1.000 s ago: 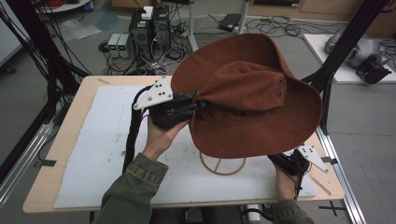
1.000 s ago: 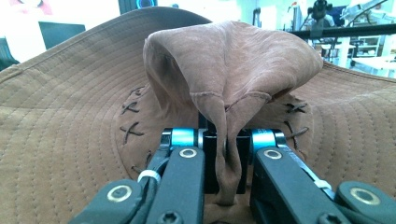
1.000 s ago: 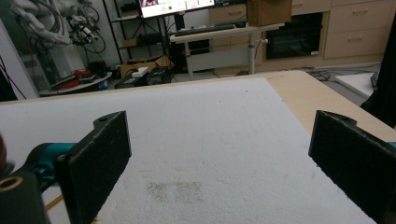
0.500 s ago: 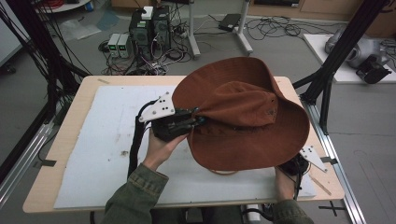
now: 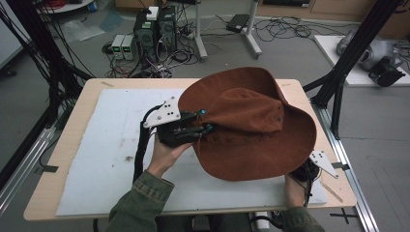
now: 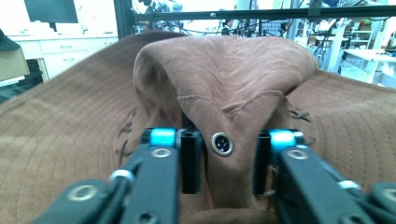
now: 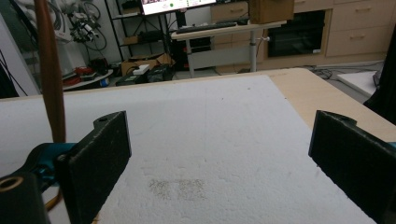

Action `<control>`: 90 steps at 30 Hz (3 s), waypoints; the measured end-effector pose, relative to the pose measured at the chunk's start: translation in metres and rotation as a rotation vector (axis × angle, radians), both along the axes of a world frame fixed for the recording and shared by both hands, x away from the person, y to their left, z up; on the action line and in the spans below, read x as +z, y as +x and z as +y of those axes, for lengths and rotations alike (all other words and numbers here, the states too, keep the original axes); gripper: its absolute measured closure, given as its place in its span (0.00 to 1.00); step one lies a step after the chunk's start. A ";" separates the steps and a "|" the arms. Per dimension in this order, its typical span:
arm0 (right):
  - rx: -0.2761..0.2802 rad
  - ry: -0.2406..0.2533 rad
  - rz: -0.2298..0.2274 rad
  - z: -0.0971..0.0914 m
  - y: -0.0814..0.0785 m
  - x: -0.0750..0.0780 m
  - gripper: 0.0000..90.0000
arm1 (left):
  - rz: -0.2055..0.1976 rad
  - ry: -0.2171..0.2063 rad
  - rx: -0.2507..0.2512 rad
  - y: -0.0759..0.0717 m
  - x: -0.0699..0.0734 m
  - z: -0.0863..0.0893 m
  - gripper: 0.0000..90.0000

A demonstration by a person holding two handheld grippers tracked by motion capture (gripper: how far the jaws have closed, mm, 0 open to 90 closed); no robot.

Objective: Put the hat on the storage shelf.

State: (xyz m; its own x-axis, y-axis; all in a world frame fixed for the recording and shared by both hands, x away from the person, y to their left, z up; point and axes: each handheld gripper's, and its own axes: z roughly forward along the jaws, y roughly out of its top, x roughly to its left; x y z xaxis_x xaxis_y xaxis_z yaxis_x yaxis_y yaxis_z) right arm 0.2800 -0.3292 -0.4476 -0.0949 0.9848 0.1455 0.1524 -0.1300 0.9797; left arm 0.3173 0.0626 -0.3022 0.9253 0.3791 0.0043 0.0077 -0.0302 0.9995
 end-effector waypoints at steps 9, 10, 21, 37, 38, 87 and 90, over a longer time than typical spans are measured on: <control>-0.007 -0.009 -0.008 0.000 0.000 0.000 0.05 | 0.003 -0.008 0.050 0.000 0.001 0.003 0.30; -0.009 -0.009 -0.007 0.000 0.000 0.000 0.05 | 0.003 -0.008 0.050 0.000 0.001 0.003 0.27; -0.009 -0.008 -0.003 0.001 -0.001 0.001 0.05 | -0.015 -0.015 0.170 -0.013 0.014 0.039 0.17; -0.025 -0.022 -0.020 0.004 -0.005 0.003 0.05 | -0.075 -0.023 0.737 -0.065 0.000 0.185 0.17; -0.025 -0.022 -0.020 0.004 -0.005 0.003 0.05 | -0.081 -0.028 0.793 -0.069 -0.005 0.191 0.17; -0.055 -0.040 -0.035 0.004 -0.012 0.004 0.05 | -0.072 -0.111 1.233 -0.082 -0.136 0.229 0.18; -0.057 -0.037 -0.033 0.004 -0.011 0.004 0.05 | -0.073 -0.110 1.228 -0.081 -0.136 0.228 0.18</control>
State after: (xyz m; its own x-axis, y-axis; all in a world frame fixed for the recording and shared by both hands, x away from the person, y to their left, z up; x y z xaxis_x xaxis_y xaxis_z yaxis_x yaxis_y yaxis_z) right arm 0.2686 -0.3252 -0.4437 -0.0425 0.9934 0.1062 0.1129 -0.1009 0.9885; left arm 0.2360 0.2908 -0.4381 -0.0451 0.9979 -0.0457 -0.0837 0.0418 0.9956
